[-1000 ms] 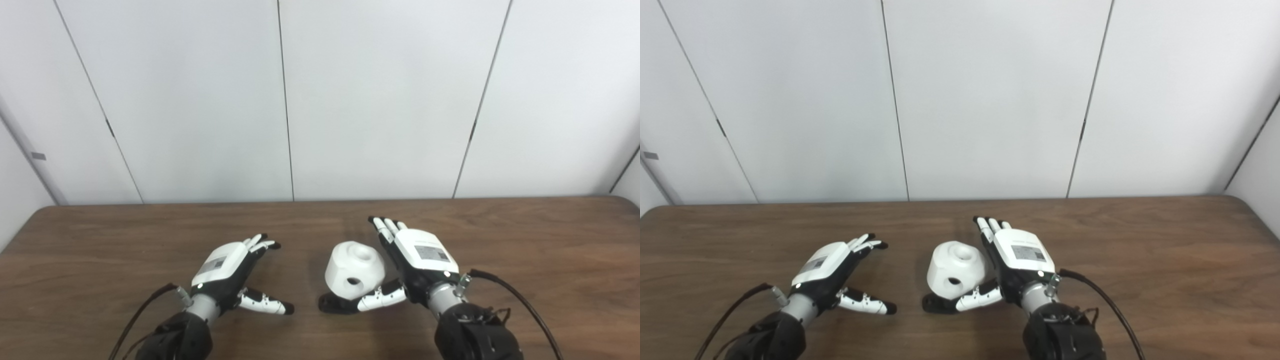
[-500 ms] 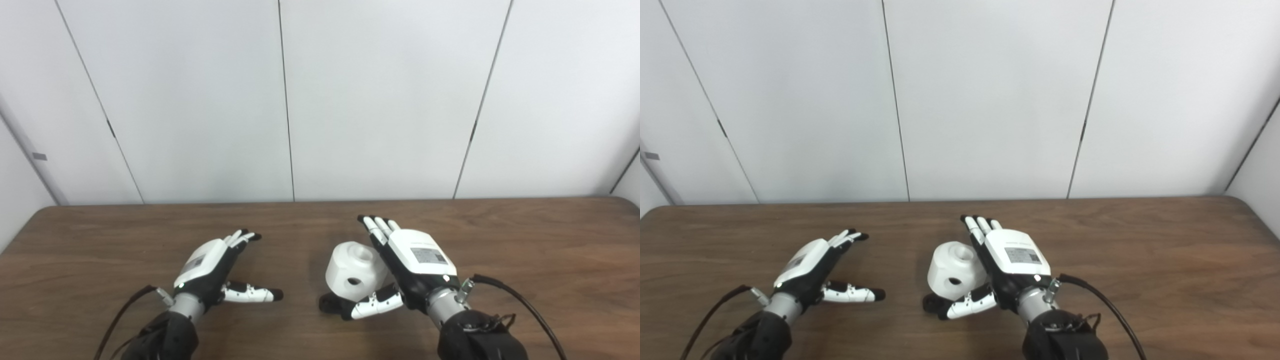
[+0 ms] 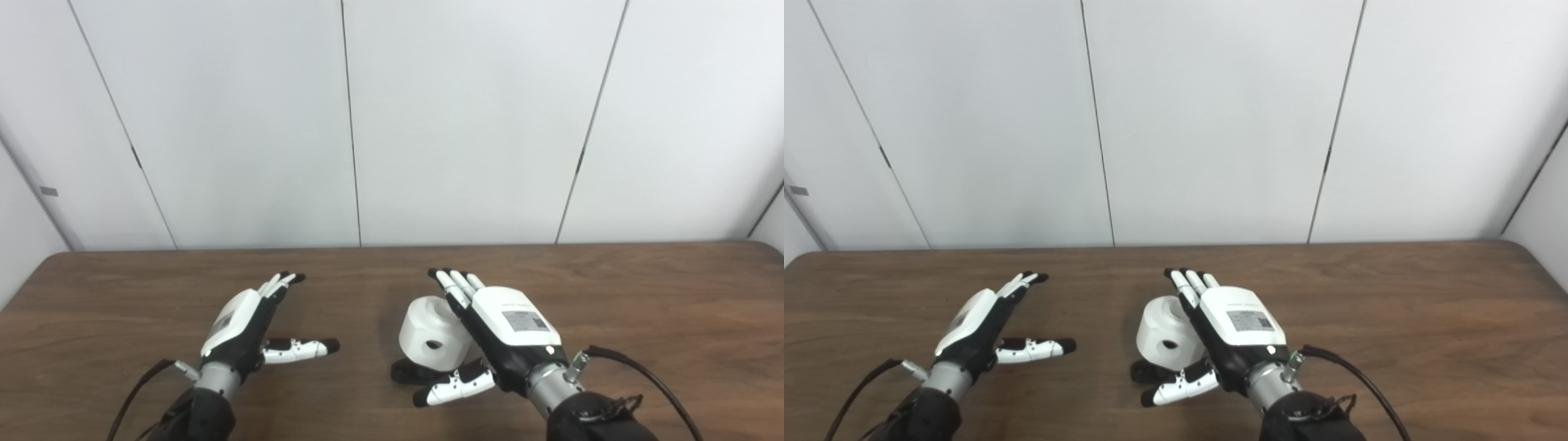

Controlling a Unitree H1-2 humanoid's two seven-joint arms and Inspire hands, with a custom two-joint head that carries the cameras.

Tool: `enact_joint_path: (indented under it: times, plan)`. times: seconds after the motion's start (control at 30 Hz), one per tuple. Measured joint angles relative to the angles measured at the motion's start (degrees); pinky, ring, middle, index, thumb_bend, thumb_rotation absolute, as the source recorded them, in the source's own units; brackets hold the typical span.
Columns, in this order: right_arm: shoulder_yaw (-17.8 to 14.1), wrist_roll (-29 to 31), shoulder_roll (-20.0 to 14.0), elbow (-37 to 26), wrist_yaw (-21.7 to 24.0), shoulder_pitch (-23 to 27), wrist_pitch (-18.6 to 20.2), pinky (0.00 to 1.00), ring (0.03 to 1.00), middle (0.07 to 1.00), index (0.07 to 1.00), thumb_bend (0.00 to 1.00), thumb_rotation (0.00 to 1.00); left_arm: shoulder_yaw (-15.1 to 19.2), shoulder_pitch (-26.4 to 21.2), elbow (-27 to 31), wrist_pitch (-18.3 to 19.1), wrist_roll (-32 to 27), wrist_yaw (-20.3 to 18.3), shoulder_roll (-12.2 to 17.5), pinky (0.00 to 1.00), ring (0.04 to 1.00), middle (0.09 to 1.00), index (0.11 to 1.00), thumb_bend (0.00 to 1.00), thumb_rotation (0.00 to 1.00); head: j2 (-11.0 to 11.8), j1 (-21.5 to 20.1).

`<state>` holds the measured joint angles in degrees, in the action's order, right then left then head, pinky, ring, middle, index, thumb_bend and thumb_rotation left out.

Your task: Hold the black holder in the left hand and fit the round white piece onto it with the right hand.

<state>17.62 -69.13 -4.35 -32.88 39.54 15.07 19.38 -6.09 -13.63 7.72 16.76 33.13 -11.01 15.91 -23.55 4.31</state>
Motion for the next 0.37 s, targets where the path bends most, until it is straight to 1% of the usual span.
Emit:
enact_joint_path:
  times: [0.07,0.13,0.27,0.37]
  plan:
    - [-0.13,0.25,-0.03,-0.75,0.32,-0.13,-0.24,0.79,1.0,1.0,1.0,1.0,0.52,0.13,0.75,0.72,-0.03,-0.38,0.73,-0.4,1.0,1.0,1.0,0.946,0.98,0.52,0.17,-0.09]
    - [-0.18,0.39,-0.03,-1.35,0.7,-0.31,-0.75,0.78,1.0,1.0,1.0,1.0,0.52,0.39,1.5,0.75,-0.19,-0.61,1.86,-0.76,1.0,1.0,1.0,0.949,0.97,0.55,0.44,0.0]
    - [-0.77,0.58,-0.03,-1.87,1.18,-0.75,-1.67,0.8,1.0,1.0,1.0,1.0,0.5,1.62,2.86,0.74,-0.59,-2.48,3.35,-1.68,1.0,1.0,1.0,0.958,0.98,0.57,0.79,0.0]
    - [-1.19,0.65,-0.01,-3.02,2.29,-0.84,-1.72,0.81,1.0,1.0,1.0,1.0,0.5,2.53,3.64,0.72,-2.11,-4.1,4.52,-2.31,1.0,1.0,1.0,0.966,0.99,0.59,0.97,0.0]
